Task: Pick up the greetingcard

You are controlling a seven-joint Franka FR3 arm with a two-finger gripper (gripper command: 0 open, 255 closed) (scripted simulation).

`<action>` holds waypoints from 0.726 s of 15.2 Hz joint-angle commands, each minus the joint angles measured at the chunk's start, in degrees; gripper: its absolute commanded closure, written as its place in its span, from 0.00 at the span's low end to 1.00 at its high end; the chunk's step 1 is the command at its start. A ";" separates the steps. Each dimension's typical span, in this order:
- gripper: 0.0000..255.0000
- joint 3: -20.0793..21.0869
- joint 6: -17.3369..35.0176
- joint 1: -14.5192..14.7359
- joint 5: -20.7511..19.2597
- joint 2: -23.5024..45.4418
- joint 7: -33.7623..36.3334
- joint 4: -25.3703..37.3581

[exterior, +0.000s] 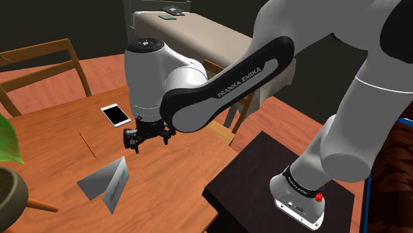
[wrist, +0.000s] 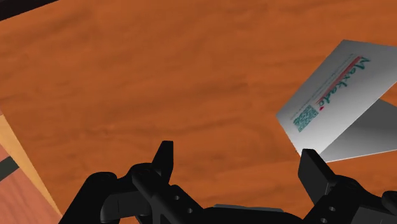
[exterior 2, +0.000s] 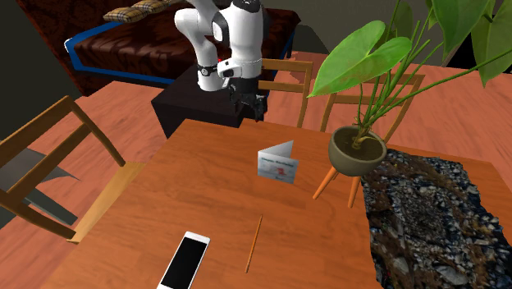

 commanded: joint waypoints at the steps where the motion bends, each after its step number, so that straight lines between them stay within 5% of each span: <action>1: 0.00 -1.00 0.06 2.22 -4.16 5.27 4.06 4.01; 9: 0.00 -6.57 -3.46 12.88 -13.46 24.37 13.17 23.95; 11: 0.00 -6.93 -3.09 13.28 -13.81 25.25 13.44 24.43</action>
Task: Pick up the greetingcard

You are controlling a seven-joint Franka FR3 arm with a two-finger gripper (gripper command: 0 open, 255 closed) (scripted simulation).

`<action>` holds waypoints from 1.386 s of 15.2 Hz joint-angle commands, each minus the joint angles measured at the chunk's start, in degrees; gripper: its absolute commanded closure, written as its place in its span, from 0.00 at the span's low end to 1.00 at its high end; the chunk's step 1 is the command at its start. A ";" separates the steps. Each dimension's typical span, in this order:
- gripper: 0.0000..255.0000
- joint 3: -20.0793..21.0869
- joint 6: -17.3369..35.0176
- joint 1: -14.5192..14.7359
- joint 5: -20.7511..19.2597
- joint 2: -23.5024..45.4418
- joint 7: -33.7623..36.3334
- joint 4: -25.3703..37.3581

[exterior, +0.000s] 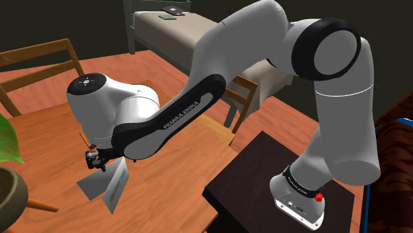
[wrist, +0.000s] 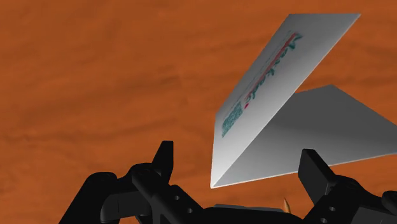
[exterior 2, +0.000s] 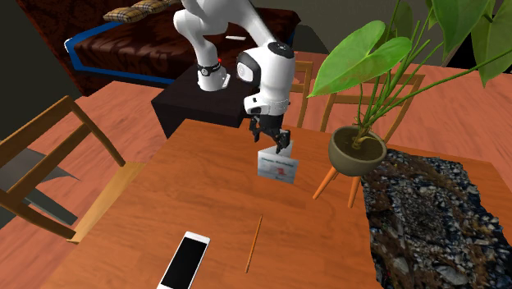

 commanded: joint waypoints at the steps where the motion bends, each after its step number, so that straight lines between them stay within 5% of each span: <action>1: 0.00 -0.60 0.49 0.64 -0.69 1.60 0.48 1.00; 8: 0.00 -1.88 3.06 1.52 -2.11 4.47 1.45 1.23; 9: 1.00 -1.68 1.95 1.16 -1.66 4.30 0.56 2.26; 17: 1.00 -2.21 -0.15 3.25 -2.05 7.93 0.83 7.84; 18: 1.00 -1.83 3.04 1.48 -2.15 4.48 1.48 1.23; 21: 1.00 -1.15 1.69 1.01 -1.38 2.91 0.95 1.06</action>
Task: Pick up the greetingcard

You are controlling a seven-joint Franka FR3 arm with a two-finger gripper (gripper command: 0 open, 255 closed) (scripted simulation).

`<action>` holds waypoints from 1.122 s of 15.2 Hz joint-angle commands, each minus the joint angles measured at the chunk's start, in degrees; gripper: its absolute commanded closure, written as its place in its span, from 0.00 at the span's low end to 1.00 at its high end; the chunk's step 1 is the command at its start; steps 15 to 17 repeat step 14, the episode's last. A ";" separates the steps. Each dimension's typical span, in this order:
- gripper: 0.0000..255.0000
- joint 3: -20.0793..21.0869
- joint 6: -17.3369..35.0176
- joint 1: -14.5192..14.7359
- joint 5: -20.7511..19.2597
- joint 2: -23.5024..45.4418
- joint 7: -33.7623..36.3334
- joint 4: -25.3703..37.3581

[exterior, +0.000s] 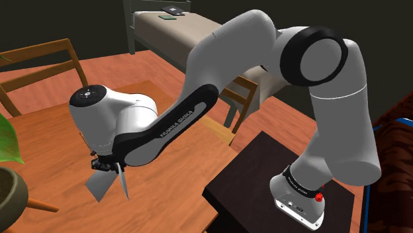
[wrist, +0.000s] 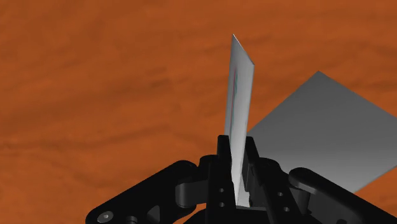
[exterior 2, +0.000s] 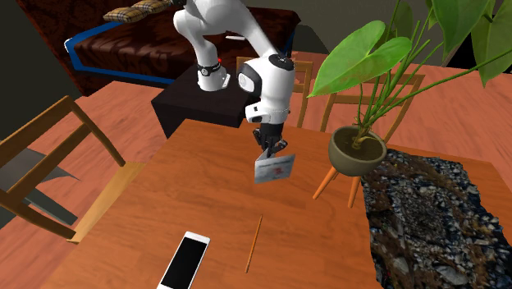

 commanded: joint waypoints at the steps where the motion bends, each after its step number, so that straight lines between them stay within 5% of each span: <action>1: 1.00 0.44 -0.73 -0.37 0.51 -1.10 -0.34 -0.42; 17: 1.00 2.66 -6.21 -1.81 3.50 -6.39 -2.42 0.12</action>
